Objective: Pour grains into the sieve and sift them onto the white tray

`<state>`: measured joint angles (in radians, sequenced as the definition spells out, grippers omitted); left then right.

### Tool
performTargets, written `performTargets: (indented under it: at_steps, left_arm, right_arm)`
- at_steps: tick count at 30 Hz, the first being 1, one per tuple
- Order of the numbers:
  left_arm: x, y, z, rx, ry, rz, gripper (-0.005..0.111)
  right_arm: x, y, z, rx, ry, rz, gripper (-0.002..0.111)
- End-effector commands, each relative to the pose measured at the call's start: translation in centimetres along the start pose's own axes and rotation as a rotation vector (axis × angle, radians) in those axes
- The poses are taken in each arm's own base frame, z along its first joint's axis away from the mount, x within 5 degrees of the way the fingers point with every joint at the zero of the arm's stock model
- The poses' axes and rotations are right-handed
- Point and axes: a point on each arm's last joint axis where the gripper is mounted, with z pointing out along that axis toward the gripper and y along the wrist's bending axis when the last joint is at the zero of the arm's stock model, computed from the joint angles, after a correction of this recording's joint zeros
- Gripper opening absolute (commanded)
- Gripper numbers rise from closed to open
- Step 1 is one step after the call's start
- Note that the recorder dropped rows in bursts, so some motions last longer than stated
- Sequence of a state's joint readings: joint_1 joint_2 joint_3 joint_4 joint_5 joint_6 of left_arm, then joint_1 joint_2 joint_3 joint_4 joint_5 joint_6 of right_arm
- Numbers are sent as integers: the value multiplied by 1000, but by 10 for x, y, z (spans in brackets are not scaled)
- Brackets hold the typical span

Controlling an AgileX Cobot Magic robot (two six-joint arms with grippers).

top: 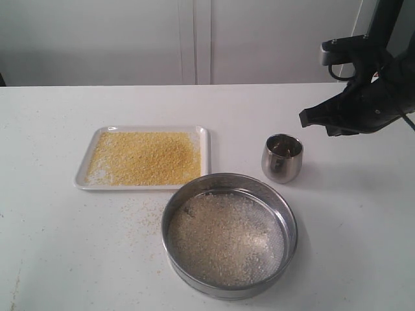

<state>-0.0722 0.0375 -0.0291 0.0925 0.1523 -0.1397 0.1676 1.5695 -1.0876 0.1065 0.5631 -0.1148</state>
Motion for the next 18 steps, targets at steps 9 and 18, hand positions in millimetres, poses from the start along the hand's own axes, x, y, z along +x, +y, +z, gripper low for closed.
performTargets:
  at_steps: [9, 18]
  left_arm:
    - [12, -1, 0, 9, 42, -23, 0]
    - [15, -2, 0, 23, 68, 30, 0]
  right_arm:
    - [-2, -3, -2, 8, -17, 4, 0]
    - [-3, -3, -2, 8, -20, 22, 0]
